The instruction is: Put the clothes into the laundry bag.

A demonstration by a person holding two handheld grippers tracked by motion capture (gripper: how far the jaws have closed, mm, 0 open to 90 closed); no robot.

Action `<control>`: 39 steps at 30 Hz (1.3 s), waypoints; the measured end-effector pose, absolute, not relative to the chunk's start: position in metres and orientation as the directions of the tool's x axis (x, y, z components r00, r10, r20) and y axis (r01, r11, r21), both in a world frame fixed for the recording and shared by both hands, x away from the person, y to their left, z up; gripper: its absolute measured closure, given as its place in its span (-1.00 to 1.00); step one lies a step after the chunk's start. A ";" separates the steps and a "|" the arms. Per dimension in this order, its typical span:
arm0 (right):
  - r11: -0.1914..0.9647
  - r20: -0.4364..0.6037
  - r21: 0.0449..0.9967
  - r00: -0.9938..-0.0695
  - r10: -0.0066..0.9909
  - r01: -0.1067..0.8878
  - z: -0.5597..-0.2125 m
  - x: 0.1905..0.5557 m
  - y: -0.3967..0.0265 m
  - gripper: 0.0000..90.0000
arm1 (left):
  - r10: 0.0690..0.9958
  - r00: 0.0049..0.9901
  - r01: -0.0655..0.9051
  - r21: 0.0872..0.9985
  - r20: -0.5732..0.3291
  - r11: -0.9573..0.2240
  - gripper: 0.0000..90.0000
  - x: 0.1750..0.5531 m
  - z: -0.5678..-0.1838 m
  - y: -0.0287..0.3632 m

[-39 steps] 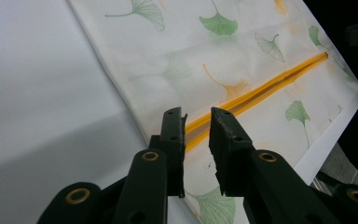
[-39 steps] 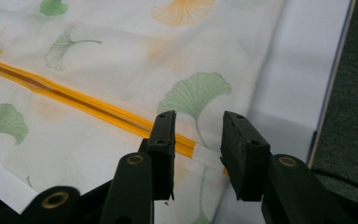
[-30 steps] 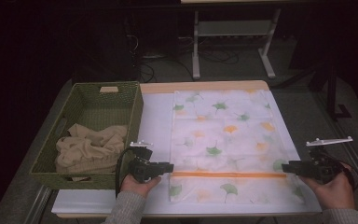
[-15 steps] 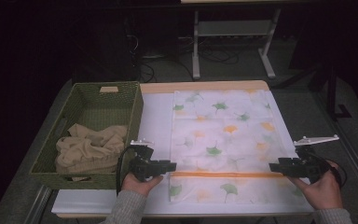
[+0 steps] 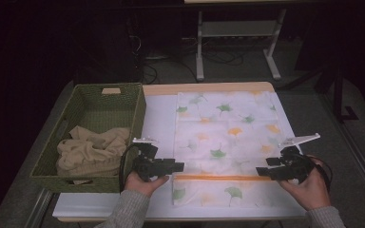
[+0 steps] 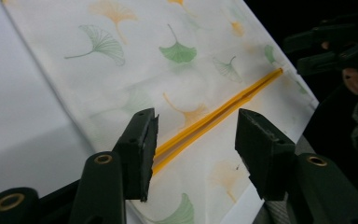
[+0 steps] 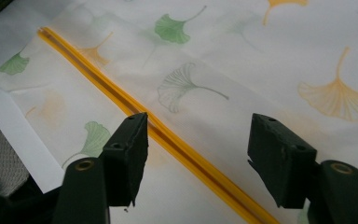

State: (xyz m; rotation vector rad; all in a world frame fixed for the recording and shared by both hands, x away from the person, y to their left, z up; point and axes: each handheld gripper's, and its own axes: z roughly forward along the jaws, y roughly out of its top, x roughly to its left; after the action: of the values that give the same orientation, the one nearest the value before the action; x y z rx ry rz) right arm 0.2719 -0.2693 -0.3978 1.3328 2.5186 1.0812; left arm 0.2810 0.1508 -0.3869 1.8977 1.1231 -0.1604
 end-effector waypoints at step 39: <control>0.532 0.148 0.687 -0.812 0.564 0.495 -0.407 0.299 -0.230 -0.45 | 0.620 0.546 0.776 0.618 -0.564 -0.121 -0.40 0.300 -0.321 0.230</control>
State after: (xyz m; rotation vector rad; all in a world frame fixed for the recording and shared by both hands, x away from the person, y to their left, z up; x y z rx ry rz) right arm 0.2995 -0.2299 -0.4071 0.9246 2.6687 1.1508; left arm 0.2997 0.2299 -0.3209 1.8245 1.1504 -0.2052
